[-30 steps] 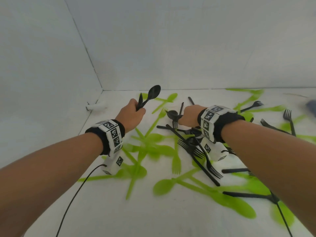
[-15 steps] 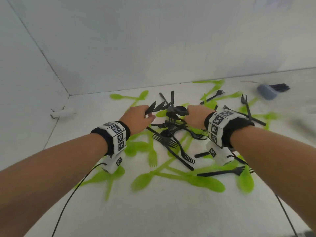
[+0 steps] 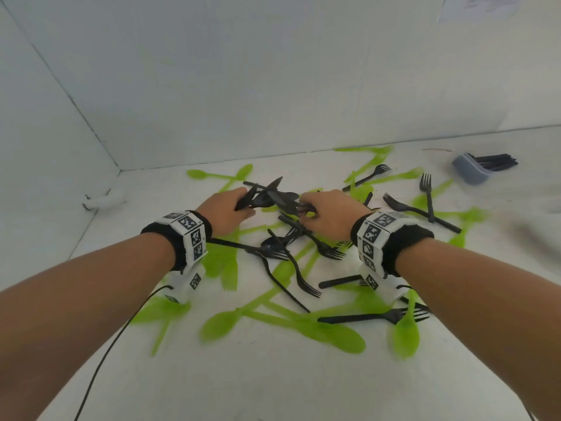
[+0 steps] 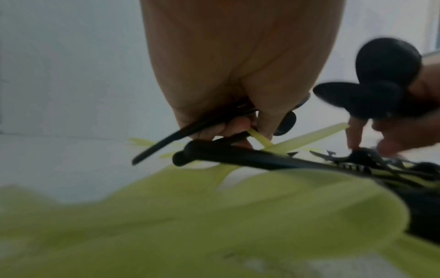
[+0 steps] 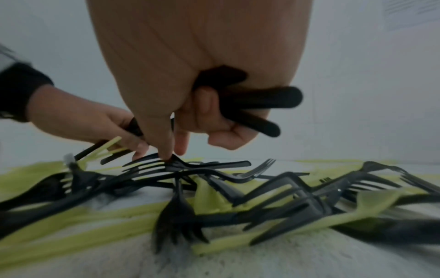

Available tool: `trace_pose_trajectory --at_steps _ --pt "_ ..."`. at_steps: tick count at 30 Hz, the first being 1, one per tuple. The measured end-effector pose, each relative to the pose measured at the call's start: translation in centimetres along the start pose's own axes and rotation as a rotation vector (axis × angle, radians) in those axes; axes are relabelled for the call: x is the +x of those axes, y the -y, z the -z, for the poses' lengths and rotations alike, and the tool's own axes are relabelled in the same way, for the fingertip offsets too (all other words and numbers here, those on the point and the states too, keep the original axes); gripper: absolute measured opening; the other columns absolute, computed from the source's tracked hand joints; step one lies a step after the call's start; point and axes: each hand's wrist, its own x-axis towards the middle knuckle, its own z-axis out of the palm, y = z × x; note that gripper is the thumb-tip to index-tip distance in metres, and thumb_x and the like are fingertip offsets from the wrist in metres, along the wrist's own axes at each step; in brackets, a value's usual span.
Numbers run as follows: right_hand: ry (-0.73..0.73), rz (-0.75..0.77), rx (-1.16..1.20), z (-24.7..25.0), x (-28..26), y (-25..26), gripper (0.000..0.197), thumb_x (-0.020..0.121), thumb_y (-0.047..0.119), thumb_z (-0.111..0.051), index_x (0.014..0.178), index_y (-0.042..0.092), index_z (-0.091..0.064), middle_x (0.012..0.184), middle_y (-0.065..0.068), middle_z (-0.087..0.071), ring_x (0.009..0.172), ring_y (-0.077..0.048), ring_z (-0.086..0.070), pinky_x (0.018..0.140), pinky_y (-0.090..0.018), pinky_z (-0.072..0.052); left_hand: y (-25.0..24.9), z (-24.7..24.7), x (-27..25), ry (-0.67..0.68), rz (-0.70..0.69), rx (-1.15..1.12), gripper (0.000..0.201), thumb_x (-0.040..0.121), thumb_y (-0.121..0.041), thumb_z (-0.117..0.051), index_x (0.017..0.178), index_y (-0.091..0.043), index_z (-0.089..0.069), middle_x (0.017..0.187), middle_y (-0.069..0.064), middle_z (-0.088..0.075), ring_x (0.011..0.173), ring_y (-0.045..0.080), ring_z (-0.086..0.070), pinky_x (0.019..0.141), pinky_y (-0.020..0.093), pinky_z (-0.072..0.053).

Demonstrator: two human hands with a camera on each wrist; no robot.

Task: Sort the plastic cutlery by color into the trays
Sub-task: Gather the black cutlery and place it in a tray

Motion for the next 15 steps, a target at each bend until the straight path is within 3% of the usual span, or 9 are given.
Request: trace_pose_trajectory --at_steps 2,4,6,11,15 --pt "0.089 0.048 -0.099 -0.1 0.0 0.2 0.028 0.095 0.04 -0.06 0.123 0.033 -0.061 0.103 0.005 -0.062 0.104 -0.026 -0.063 0.076 -0.03 -0.045 0.0 0.4 -0.4 -0.069 0.06 -0.126 0.013 0.101 -0.034 -0.058 0.104 -0.022 -0.055 0.09 -0.001 -0.068 0.082 0.017 -0.061 0.067 0.028 -0.04" --pt "0.109 0.078 -0.184 -0.2 0.4 0.1 0.037 0.095 0.041 -0.062 0.131 0.032 -0.06 0.119 0.0 -0.065 0.112 -0.026 -0.062 0.077 -0.029 -0.042 -0.4 0.9 -0.8 -0.192 0.123 -0.23 0.011 0.102 -0.032 -0.054 0.11 -0.024 -0.057 0.089 -0.006 -0.071 0.078 0.007 -0.061 0.065 0.022 -0.039" --pt "0.086 0.104 -0.229 -0.4 0.7 0.2 0.033 0.095 0.039 -0.063 0.127 0.029 -0.062 0.12 0.0 -0.066 0.11 -0.026 -0.062 0.075 -0.031 -0.042 -0.9 1.4 -0.9 -0.286 0.171 -0.292 0.013 0.104 -0.031 -0.051 0.109 -0.023 -0.06 0.087 -0.01 -0.071 0.071 0.009 -0.059 0.06 0.022 -0.038" --pt "0.046 0.127 -0.146 -0.4 1.2 0.2 0.031 0.09 0.038 -0.068 0.113 0.021 -0.056 0.095 0.002 -0.062 0.085 -0.026 -0.061 0.068 -0.034 -0.049 -2.2 2.1 -0.7 -0.397 0.24 -0.449 0.026 0.105 -0.034 -0.05 0.111 -0.016 -0.067 0.087 -0.014 -0.071 0.063 0.003 -0.056 0.06 0.023 -0.039" --pt "0.153 0.176 -0.148 -0.3 1.6 0.3 0.018 0.089 0.042 -0.07 0.093 0.024 -0.066 0.09 0.004 -0.064 0.084 -0.021 -0.06 0.07 -0.033 -0.049 -3.4 2.4 -0.5 -0.44 0.25 -0.643 0.014 0.106 -0.026 -0.047 0.114 -0.017 -0.055 0.086 -0.003 -0.069 0.063 0.01 -0.057 0.064 0.027 -0.046"
